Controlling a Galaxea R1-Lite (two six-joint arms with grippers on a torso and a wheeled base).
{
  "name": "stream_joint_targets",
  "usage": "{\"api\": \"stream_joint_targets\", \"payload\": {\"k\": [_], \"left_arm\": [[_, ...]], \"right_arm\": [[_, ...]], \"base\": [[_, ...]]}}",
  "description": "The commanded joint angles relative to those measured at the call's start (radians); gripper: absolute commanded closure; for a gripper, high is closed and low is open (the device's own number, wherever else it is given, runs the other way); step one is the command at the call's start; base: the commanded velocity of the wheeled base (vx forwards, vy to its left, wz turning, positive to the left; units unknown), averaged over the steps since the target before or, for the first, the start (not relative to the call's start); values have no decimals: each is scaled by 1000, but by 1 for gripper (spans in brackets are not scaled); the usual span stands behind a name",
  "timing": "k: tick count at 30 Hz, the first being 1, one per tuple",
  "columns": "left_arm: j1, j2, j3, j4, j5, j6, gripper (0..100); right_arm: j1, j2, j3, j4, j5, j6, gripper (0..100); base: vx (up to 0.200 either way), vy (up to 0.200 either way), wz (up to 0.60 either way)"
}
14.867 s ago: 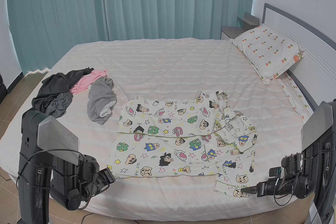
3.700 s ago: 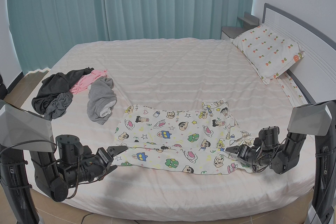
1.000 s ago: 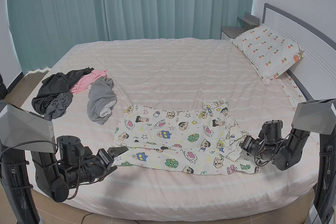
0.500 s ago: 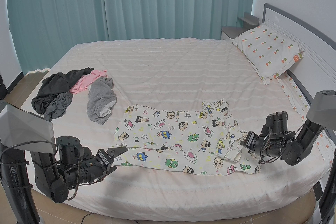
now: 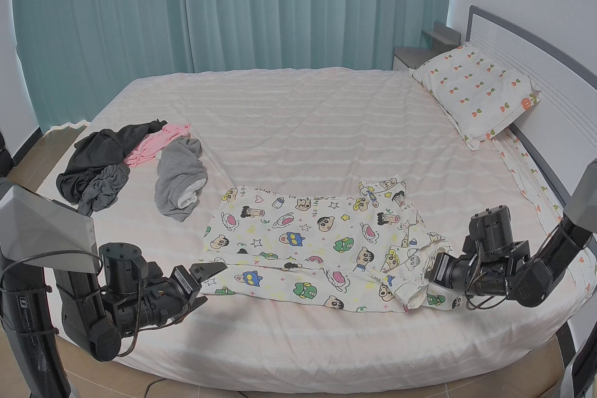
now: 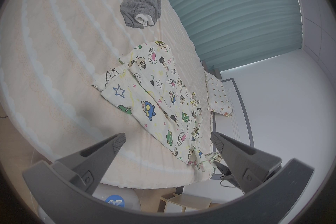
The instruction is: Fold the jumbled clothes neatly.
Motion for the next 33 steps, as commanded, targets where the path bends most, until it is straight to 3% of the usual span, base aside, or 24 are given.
{"api": "stream_joint_targets", "payload": {"k": [1,10,11,27,30,33], "left_arm": [[0,2,0,-1,0,0,0],[0,2,0,-1,0,0,0],[0,3,0,-1,0,0,0],[0,3,0,-1,0,0,0],[0,2,0,-1,0,0,0],[0,2,0,-1,0,0,0]], "right_arm": [[19,22,72,-36,-21,30,100],[41,169,205,-350,-47,41,100],[44,206,238,-431,-47,42,0],[41,166,472,-815,-50,25,0],[10,157,472,-827,-50,7,0],[-76,149,468,-832,-40,-51,0]], "base": [[0,0,0],[0,0,0],[0,0,0],[0,0,0],[0,0,0],[0,0,0]]}}
